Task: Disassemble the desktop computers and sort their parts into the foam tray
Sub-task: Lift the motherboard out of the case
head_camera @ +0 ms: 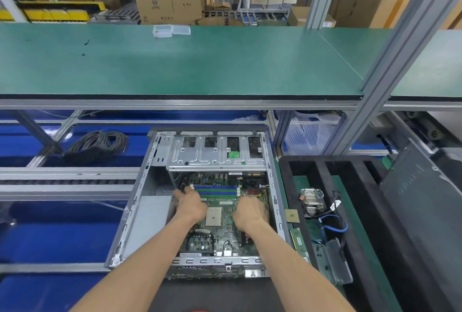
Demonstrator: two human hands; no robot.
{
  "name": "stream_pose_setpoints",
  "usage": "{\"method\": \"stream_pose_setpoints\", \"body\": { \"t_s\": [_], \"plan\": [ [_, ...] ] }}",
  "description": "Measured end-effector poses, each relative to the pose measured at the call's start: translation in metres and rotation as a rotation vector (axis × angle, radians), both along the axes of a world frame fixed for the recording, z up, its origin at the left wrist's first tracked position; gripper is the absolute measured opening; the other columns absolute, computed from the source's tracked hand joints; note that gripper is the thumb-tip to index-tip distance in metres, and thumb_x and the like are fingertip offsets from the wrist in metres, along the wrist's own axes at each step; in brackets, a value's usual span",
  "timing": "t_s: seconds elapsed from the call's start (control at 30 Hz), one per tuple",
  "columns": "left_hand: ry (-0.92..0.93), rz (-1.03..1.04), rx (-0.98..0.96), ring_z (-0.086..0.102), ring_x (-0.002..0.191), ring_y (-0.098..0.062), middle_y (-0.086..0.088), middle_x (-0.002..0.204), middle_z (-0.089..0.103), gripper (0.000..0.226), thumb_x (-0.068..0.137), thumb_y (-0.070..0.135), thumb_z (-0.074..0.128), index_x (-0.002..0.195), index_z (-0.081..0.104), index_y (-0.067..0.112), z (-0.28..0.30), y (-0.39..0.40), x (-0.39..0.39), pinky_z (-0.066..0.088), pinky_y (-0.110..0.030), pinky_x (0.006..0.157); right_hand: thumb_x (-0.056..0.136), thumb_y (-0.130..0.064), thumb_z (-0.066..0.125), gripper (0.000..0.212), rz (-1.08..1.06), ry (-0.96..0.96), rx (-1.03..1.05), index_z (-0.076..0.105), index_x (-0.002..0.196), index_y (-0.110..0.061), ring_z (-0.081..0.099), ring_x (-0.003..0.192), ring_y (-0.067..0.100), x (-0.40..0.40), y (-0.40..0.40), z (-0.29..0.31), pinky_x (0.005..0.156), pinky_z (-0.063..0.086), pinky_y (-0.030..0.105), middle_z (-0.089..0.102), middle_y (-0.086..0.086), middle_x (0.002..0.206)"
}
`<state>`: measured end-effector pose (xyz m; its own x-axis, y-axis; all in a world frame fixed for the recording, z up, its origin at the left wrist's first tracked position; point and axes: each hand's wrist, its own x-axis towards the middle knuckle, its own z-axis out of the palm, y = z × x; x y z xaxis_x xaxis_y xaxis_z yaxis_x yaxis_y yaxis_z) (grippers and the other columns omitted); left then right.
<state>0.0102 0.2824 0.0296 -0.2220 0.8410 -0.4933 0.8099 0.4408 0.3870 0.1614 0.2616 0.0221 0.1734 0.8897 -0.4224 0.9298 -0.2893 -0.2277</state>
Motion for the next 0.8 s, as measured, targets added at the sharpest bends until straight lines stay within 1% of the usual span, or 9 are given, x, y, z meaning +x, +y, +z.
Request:
{"method": "stream_pose_setpoints", "body": {
  "t_s": [0.13, 0.27, 0.4, 0.43, 0.5, 0.57, 0.6, 0.7, 0.8],
  "plan": [
    [-0.023, 0.029, 0.027, 0.034, 0.136, -0.046, -0.025, 0.152, 0.01, 0.065, 0.097, 0.006, 0.052, 0.152, 0.018, 0.0, -0.0008, 0.0017, 0.0002, 0.038, -0.039, 0.109, 0.094, -0.012, 0.064, 0.031, 0.001, -0.016, 0.041, 0.049, 0.067, -0.012, 0.064, 0.071, 0.022, -0.0006, 0.0006, 0.0034, 0.071, 0.061, 0.034, 0.058, 0.003, 0.07],
    [-0.078, 0.069, 0.044, 0.036, 0.138, -0.044, -0.027, 0.156, 0.014, 0.069, 0.098, 0.007, 0.051, 0.157, 0.015, 0.008, -0.004, 0.0054, -0.0013, 0.035, -0.04, 0.111, 0.093, -0.01, 0.064, 0.021, 0.023, -0.04, 0.057, 0.053, 0.075, -0.014, 0.064, 0.074, 0.023, -0.0004, 0.0027, 0.008, 0.069, 0.059, 0.034, 0.063, 0.006, 0.079],
    [-0.126, 0.074, 0.068, 0.042, 0.135, -0.039, -0.024, 0.149, 0.043, 0.069, 0.099, 0.014, 0.051, 0.157, 0.013, 0.008, -0.0088, 0.0078, -0.003, 0.038, -0.043, 0.105, 0.094, -0.008, 0.063, 0.014, 0.044, -0.049, 0.041, 0.057, 0.083, -0.013, 0.064, 0.077, 0.023, 0.0002, 0.0041, 0.0085, 0.074, 0.06, 0.035, 0.064, 0.006, 0.084],
    [-0.134, 0.082, 0.066, 0.041, 0.136, -0.039, -0.024, 0.149, 0.042, 0.072, 0.099, 0.018, 0.053, 0.157, 0.01, 0.008, -0.0092, 0.0074, -0.0026, 0.038, -0.043, 0.106, 0.094, -0.008, 0.063, 0.011, 0.049, -0.047, 0.036, 0.059, 0.085, -0.013, 0.064, 0.078, 0.023, 0.0002, 0.0046, 0.0083, 0.074, 0.06, 0.035, 0.064, 0.006, 0.086],
    [-0.141, 0.085, 0.042, 0.035, 0.141, -0.039, -0.026, 0.158, 0.027, 0.089, 0.098, 0.023, 0.059, 0.159, -0.005, 0.011, -0.0086, 0.0057, -0.0015, 0.035, -0.041, 0.11, 0.094, -0.009, 0.063, 0.003, 0.064, -0.051, 0.027, 0.064, 0.097, -0.01, 0.065, 0.084, 0.023, 0.001, 0.0063, 0.0085, 0.074, 0.057, 0.033, 0.066, 0.007, 0.092],
    [-0.176, 0.069, 0.01, 0.033, 0.143, -0.039, -0.026, 0.162, 0.014, 0.107, 0.093, 0.019, 0.066, 0.156, -0.021, 0.014, -0.0075, 0.0037, -0.0015, 0.035, -0.041, 0.115, 0.094, -0.009, 0.063, 0.015, 0.083, -0.059, 0.026, 0.064, 0.109, -0.008, 0.065, 0.093, 0.024, 0.0011, 0.0082, 0.0092, 0.073, 0.052, 0.032, 0.067, 0.008, 0.101],
    [-0.187, 0.059, 0.001, 0.036, 0.142, -0.038, -0.026, 0.163, 0.012, 0.112, 0.091, 0.016, 0.067, 0.155, -0.025, 0.016, -0.0072, 0.0029, -0.0015, 0.037, -0.041, 0.113, 0.094, -0.008, 0.063, 0.018, 0.089, -0.06, 0.025, 0.063, 0.112, -0.008, 0.065, 0.097, 0.025, 0.0013, 0.0084, 0.0094, 0.073, 0.05, 0.032, 0.068, 0.009, 0.106],
    [-0.147, 0.014, 0.005, 0.05, 0.129, -0.038, -0.028, 0.16, 0.02, 0.107, 0.091, 0.011, 0.063, 0.156, -0.023, 0.017, -0.0065, 0.002, -0.0022, 0.047, -0.036, 0.097, 0.093, -0.007, 0.063, 0.022, 0.107, -0.074, 0.023, 0.062, 0.115, -0.008, 0.065, 0.101, 0.024, 0.0022, 0.0083, 0.0099, 0.077, 0.052, 0.033, 0.068, 0.009, 0.11],
    [-0.102, -0.023, 0.012, 0.047, 0.13, -0.038, -0.032, 0.156, 0.022, 0.095, 0.093, 0.012, 0.056, 0.157, -0.014, 0.016, -0.0048, 0.0004, -0.0019, 0.044, -0.035, 0.097, 0.093, -0.006, 0.062, 0.024, 0.13, -0.089, 0.024, 0.061, 0.117, -0.008, 0.065, 0.099, 0.024, 0.0023, 0.0062, 0.0084, 0.079, 0.054, 0.032, 0.067, 0.009, 0.109]
  ]
}}
